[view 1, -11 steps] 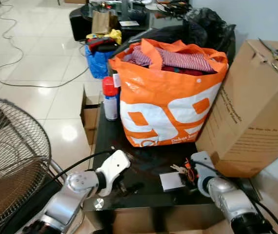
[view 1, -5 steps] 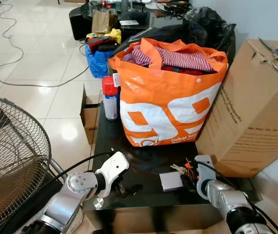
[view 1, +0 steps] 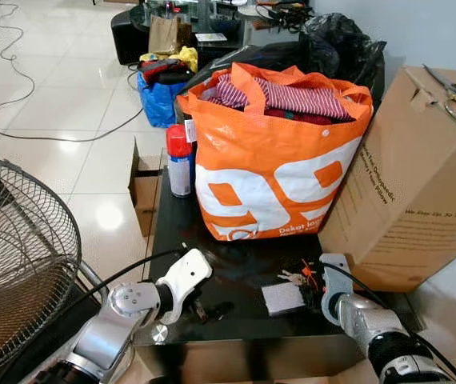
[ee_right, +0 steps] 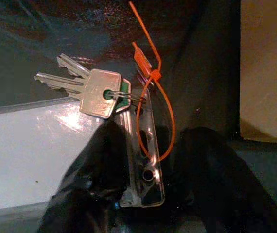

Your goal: Hang keys on a hook

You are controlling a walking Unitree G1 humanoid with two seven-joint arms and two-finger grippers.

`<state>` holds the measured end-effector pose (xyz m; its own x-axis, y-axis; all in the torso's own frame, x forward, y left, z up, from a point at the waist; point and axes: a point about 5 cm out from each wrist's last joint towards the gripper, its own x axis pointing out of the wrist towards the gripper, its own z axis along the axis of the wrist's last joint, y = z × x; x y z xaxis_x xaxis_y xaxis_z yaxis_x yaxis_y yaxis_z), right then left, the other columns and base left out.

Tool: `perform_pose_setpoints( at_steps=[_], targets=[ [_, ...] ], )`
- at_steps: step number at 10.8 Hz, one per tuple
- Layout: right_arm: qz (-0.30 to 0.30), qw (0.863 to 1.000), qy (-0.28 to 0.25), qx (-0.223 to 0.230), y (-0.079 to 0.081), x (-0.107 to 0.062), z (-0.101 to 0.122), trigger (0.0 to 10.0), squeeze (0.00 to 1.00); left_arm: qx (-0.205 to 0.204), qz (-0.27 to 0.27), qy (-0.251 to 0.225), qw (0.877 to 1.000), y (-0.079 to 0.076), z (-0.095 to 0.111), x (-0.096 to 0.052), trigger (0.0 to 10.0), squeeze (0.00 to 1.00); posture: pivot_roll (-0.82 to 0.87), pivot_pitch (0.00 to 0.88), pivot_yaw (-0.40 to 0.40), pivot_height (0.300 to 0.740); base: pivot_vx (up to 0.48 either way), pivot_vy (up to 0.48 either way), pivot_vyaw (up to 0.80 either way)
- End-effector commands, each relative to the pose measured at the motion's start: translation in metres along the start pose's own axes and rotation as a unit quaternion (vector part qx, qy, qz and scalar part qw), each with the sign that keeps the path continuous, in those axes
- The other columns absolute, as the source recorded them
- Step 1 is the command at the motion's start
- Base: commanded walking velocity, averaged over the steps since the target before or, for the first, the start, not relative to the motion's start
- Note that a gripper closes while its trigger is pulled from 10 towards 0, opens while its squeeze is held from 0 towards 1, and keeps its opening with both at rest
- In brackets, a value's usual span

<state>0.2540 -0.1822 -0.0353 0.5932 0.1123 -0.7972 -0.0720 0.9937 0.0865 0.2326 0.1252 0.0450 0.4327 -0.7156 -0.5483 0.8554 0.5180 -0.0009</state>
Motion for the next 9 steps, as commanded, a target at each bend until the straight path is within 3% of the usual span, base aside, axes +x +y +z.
perform_pose_setpoints(
  at_steps=[1,9],
  targets=[
    [0.0,1.0,0.005,0.009,-0.001,0.001,-0.002,0.0,0.0,0.006,0.006,-0.001,1.0,0.002,0.001,-0.001,10.0,0.0,-0.07,0.0,-0.072,0.74,0.0,0.0,0.0],
    [0.047,0.998,-0.038,0.006,-0.006,-0.005,0.007,0.0,0.0,0.022,0.027,-0.006,0.999,0.014,0.006,0.001,10.0,0.0,-0.05,0.0,-0.062,0.74,0.0,0.0,0.0]
  ],
)
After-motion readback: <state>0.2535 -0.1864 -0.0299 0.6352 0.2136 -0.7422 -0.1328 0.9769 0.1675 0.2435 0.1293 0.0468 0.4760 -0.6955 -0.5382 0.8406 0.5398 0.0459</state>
